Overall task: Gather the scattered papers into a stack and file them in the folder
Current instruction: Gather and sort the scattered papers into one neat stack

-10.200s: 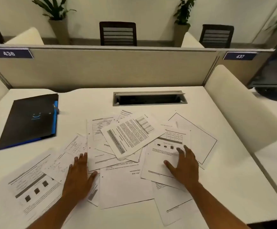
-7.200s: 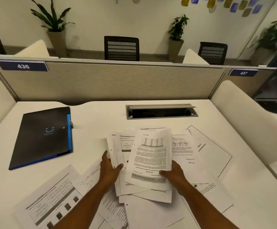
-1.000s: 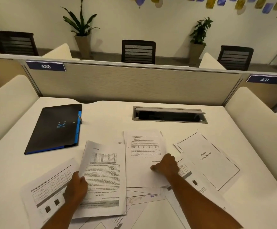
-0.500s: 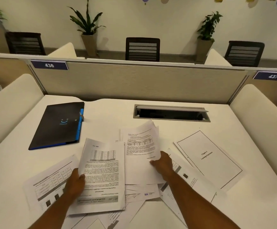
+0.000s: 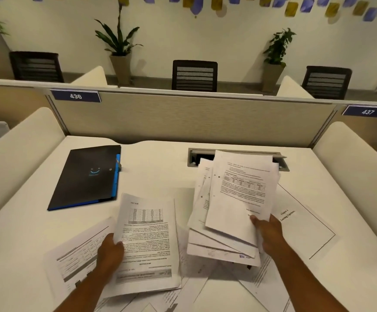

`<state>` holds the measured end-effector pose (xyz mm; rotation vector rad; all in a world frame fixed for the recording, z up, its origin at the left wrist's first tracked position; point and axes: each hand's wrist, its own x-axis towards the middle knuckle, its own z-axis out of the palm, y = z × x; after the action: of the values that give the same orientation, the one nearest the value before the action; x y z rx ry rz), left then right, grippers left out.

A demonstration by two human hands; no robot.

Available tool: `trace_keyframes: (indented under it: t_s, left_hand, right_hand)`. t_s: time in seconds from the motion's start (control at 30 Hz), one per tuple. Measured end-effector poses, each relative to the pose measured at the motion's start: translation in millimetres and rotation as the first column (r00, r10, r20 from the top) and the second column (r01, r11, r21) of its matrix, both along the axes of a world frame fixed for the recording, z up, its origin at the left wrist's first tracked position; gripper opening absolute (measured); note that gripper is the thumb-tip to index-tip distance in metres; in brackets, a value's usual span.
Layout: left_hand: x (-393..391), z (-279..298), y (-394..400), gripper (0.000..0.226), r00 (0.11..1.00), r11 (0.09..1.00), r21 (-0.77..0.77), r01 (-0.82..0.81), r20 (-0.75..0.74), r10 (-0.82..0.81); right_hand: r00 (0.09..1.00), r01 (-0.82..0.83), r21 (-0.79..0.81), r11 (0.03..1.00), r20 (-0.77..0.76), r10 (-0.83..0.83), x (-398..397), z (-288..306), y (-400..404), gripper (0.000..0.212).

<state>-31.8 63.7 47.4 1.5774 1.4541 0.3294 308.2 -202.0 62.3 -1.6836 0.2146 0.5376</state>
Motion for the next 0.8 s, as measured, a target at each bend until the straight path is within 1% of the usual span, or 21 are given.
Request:
trace_keyframes:
  t_s: [0.07,0.2,0.27,0.33,0.4,0.47,0.53,0.6,0.67,0.73,0.8]
  left_hand:
    - [2,0,1,0.030,0.999,0.999,-0.027,0.023,0.031,-0.022]
    - [12,3,-5,0.026,0.987,0.989,-0.083,0.122,0.112,-0.112]
    - [18,2,-6,0.030,0.983,0.983,-0.121,0.135,0.145,-0.117]
    - [22,0,-5,0.042,0.978,0.973,-0.187,0.136,0.180,-0.102]
    - [26,-4,-2,0.057,0.970,0.951,-0.277,0.137,0.232,-0.072]
    - [29,-6,-1,0.067,0.961,0.939,-0.312,0.146,0.269,-0.060]
    - [28,-3,-3,0.065,0.951,0.942,-0.289,0.172,0.297,-0.082]
    - [25,-3,-3,0.054,0.948,0.948,-0.263,0.181,0.305,-0.097]
    - [22,-4,-3,0.048,0.951,0.952,-0.251,0.174,0.292,-0.097]
    - [21,-5,-3,0.045,0.951,0.955,-0.247,0.163,0.296,-0.086]
    - [19,-6,-3,0.045,0.953,0.959,-0.237,0.158,0.292,-0.085]
  right_hand:
    - [1.000,-0.003,0.031,0.999,-0.021,0.004,-6,0,2,0.045]
    - [0.996,-0.081,0.059,0.995,-0.040,0.083,-37,2,19,0.034]
    - [0.993,-0.105,0.066,0.992,-0.046,0.108,-56,-3,30,0.037]
    - [0.989,-0.140,0.062,0.988,-0.044,0.143,-74,-9,41,0.041]
    - [0.985,-0.164,0.043,0.985,-0.042,0.166,-89,-13,49,0.039]
    - [0.981,-0.190,0.030,0.981,-0.029,0.191,-102,-17,56,0.038]
    - [0.976,-0.217,0.019,0.976,-0.009,0.217,-110,-17,59,0.037]
    - [0.972,-0.234,-0.002,0.972,0.031,0.234,-112,-18,61,0.038]
    - [0.966,-0.239,-0.076,0.968,0.079,0.244,-111,-19,62,0.038]
    - [0.965,-0.224,-0.130,0.966,0.110,0.238,-108,-19,61,0.040]
    - [0.969,-0.201,-0.148,0.968,0.118,0.219,-104,-21,60,0.040]
